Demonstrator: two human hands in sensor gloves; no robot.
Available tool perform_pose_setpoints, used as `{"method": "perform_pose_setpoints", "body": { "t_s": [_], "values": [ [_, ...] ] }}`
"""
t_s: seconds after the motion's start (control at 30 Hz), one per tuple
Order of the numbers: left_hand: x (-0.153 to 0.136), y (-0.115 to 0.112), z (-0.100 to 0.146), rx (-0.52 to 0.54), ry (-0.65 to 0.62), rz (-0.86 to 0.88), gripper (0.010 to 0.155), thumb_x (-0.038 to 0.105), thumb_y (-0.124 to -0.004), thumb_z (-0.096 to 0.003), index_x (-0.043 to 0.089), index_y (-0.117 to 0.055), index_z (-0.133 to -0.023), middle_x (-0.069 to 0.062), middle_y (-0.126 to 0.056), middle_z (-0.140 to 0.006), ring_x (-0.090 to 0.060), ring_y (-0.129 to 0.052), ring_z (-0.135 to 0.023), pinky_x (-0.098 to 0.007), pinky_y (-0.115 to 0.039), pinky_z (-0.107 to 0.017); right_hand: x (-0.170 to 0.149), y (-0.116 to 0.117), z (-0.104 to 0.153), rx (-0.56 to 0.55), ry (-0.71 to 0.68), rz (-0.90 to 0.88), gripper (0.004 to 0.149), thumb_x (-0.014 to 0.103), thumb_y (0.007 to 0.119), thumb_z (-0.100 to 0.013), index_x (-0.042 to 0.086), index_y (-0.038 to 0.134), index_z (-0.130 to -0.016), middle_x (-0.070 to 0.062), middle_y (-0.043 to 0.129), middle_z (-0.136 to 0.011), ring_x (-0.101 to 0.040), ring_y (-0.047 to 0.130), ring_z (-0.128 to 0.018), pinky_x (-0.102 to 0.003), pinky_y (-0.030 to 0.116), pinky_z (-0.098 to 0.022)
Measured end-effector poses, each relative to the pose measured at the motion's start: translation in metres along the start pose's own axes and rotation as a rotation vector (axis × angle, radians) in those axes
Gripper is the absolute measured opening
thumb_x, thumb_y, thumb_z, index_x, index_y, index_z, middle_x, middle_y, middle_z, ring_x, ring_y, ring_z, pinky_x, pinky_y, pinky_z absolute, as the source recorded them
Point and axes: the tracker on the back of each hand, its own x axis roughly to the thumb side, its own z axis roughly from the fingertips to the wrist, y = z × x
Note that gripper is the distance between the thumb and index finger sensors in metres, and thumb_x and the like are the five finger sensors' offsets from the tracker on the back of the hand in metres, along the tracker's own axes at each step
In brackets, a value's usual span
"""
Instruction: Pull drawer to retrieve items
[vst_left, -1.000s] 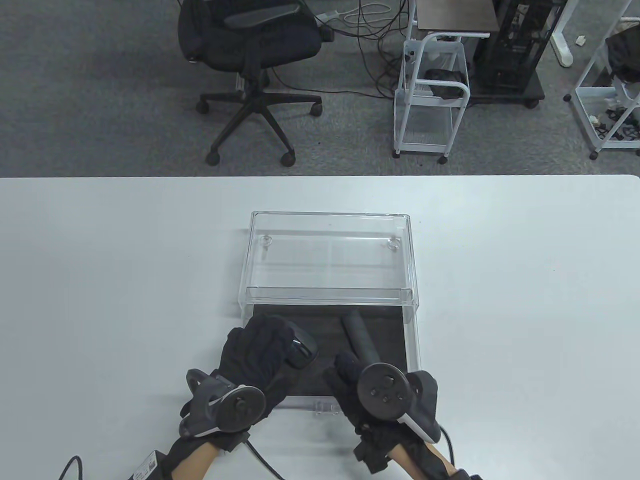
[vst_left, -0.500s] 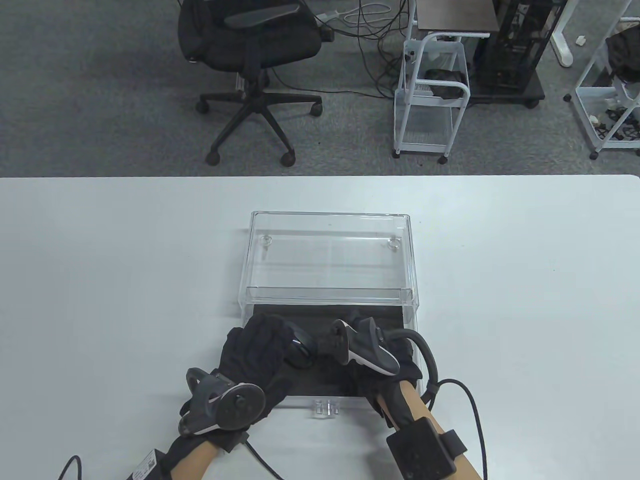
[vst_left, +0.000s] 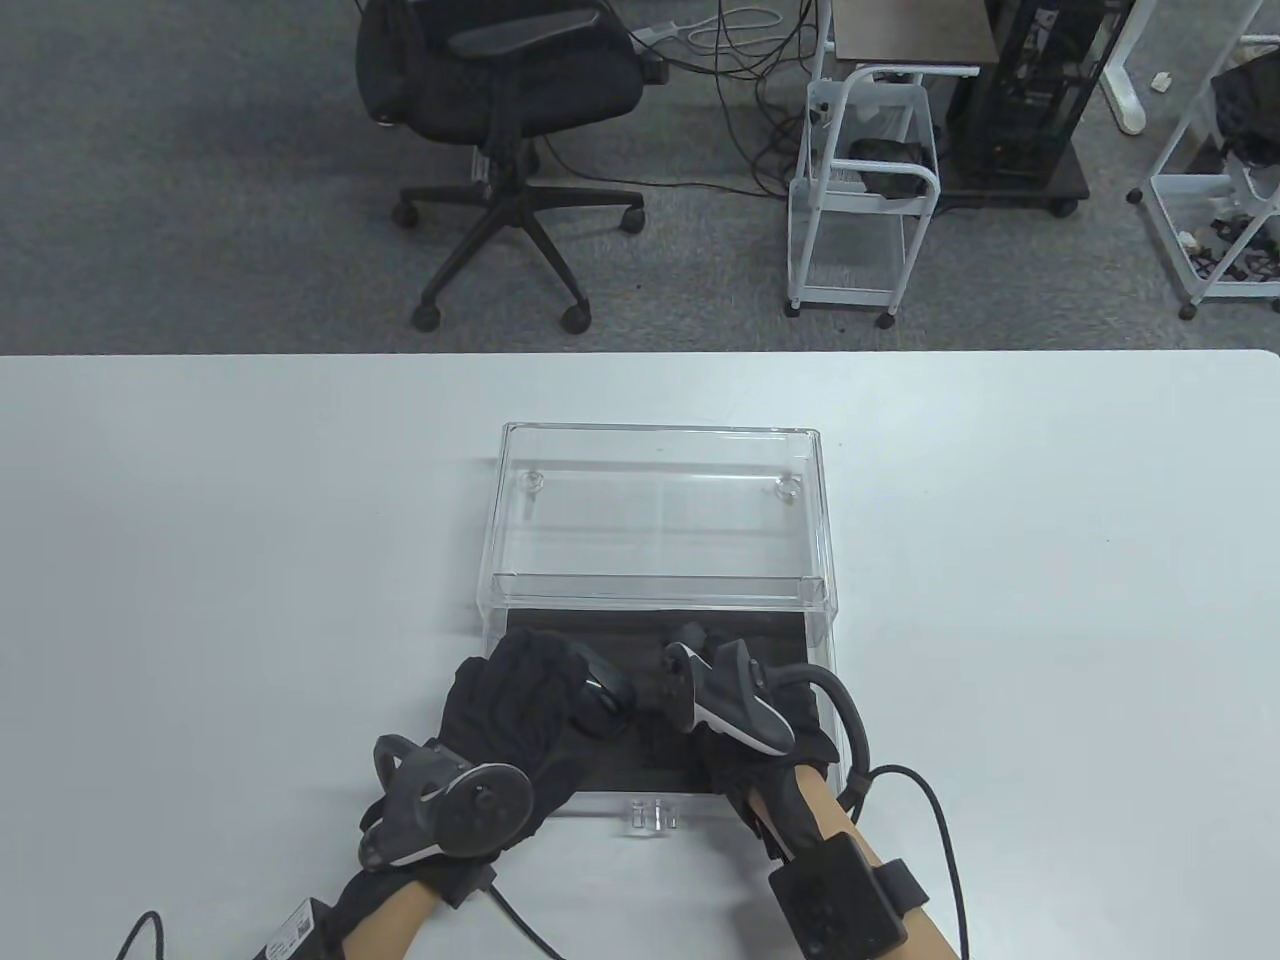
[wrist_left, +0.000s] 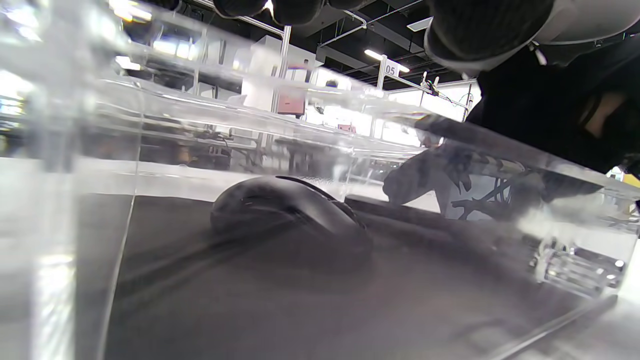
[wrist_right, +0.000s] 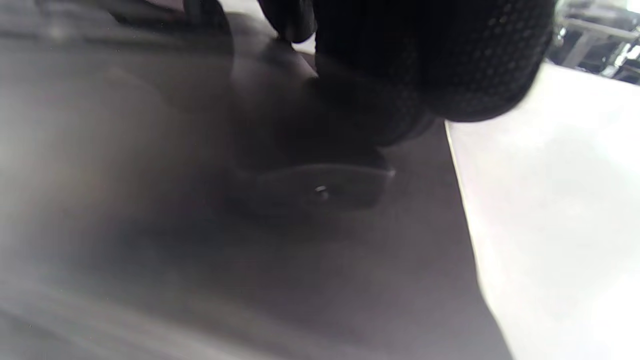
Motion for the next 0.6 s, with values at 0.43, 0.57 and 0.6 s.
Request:
{"method": "perform_pose_setpoints", "body": {
  "t_s": [0.43, 0.57, 0.6],
  "values": [
    [0.0, 0.0, 0.001, 0.004, 0.002, 0.004, 0.087, 0.06, -0.069, -0.0492, 0.024, -0.03, -0.118, -0.015, -0.038, -0.126, -0.045, -0.038, -0.117, -0.074, -0.045, -0.076, -0.032, -0.058, 0.056, -0.131, -0.06, -0.04, 0.084, 0.051, 0.086, -0.046, 0.009, 0.056, -0.112, -0.02, 0.087, -0.082, -0.033, 0.098, -0.052, -0.048, 0.088, -0.039],
    [0.0, 0.0, 0.001, 0.008, 0.003, 0.007, 0.087, 0.059, -0.069, -0.0493, 0.024, -0.03, -0.118, -0.015, -0.038, -0.126, -0.045, -0.038, -0.116, -0.074, -0.045, -0.076, -0.071, -0.074, 0.074, -0.23, -0.008, -0.131, 0.085, 0.051, 0.086, -0.046, 0.009, 0.055, -0.113, -0.02, 0.087, -0.082, -0.033, 0.098, -0.052, -0.048, 0.088, -0.039],
    [0.0, 0.0, 0.001, 0.008, 0.003, 0.007, 0.087, 0.059, -0.069, -0.0491, 0.024, -0.031, -0.118, -0.015, -0.039, -0.126, -0.045, -0.038, -0.116, -0.074, -0.045, -0.076, -0.08, -0.075, 0.075, -0.241, 0.015, -0.15, 0.085, 0.051, 0.086, -0.046, 0.009, 0.055, -0.113, -0.02, 0.087, -0.082, -0.033, 0.098, -0.052, -0.048, 0.088, -0.039]
  ]
}}
